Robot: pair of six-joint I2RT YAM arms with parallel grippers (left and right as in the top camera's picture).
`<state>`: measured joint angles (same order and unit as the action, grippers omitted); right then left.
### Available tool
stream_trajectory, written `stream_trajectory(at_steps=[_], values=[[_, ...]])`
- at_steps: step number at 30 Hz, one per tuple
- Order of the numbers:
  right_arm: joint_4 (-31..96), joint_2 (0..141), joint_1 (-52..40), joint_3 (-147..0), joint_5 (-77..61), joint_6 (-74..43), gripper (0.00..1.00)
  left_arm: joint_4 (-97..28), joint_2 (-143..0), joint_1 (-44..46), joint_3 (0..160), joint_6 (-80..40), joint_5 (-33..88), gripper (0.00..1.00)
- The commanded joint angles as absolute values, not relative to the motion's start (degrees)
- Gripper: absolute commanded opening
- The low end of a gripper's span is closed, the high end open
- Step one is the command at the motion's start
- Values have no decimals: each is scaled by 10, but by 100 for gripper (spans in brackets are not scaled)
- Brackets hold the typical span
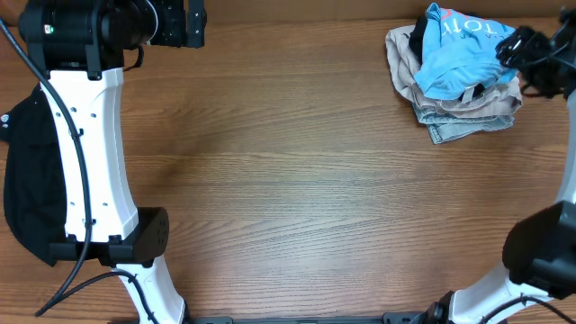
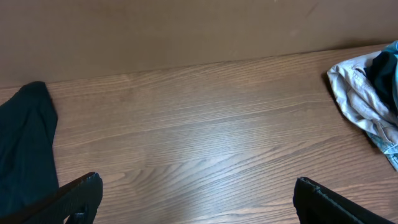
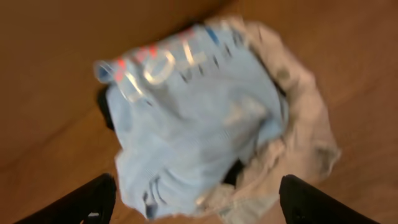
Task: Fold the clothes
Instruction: 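Lower the blue shirt onto the stack and press it flat with right gripper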
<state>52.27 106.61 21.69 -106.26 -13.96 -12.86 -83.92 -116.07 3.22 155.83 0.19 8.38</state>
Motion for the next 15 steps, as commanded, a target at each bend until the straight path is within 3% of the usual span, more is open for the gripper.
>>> stream_trajectory(at_steps=[1, 5, 10, 15], values=[[477, 1056, 210, -1077, -121, -102, 89, -836, -1170, 31, 1557, 13, 86, 100], [359, 1067, 187, -1077, -48, -84, 100, -838, -1170, 31, 1557, 13, 86, 100], [276, 1106, 148, -1077, 47, -32, 100, -837, -1171, 31, 1557, 13, 86, 100], [274, 1185, 123, -1077, 85, -15, 100, -836, -1183, 31, 1557, 11, 87, 100]])
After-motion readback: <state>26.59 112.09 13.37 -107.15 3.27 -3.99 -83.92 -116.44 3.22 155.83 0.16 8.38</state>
